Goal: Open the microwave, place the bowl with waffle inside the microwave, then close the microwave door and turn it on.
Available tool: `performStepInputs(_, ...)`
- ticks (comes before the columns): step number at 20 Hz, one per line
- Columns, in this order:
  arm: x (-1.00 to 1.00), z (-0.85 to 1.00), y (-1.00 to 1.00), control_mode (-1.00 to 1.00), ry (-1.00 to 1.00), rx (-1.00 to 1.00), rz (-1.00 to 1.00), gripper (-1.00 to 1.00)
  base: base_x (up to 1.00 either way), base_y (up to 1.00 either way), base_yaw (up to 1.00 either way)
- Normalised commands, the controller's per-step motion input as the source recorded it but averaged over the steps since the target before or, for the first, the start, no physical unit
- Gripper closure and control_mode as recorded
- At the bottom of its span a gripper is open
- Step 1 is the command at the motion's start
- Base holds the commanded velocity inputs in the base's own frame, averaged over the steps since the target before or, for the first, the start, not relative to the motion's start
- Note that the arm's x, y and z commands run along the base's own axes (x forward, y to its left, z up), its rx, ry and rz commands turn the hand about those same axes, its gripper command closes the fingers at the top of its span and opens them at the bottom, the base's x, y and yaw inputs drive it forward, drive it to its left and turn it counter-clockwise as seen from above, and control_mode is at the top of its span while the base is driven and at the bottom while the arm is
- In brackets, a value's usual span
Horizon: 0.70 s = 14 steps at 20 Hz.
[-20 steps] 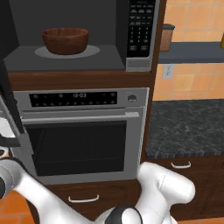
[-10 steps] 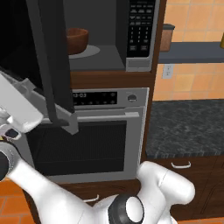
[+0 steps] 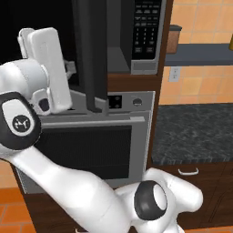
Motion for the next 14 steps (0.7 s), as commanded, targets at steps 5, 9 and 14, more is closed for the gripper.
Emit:
performStepInputs(5, 0.59, 0.10, -1.00, -1.00, 0.30, 0.24, 0.24, 1.00, 0.00, 0.00, 0.00)
performStepInputs(9, 0.81, 0.02, -0.87, -1.00, 0.29, 0.23, 0.31, 1.00, 0.00, 0.00, 0.00)
performStepInputs(14, 0.98, -0.19, -0.57, -1.00, 0.34, 0.09, 0.40, 1.00, 0.00, 0.00, 0.00)
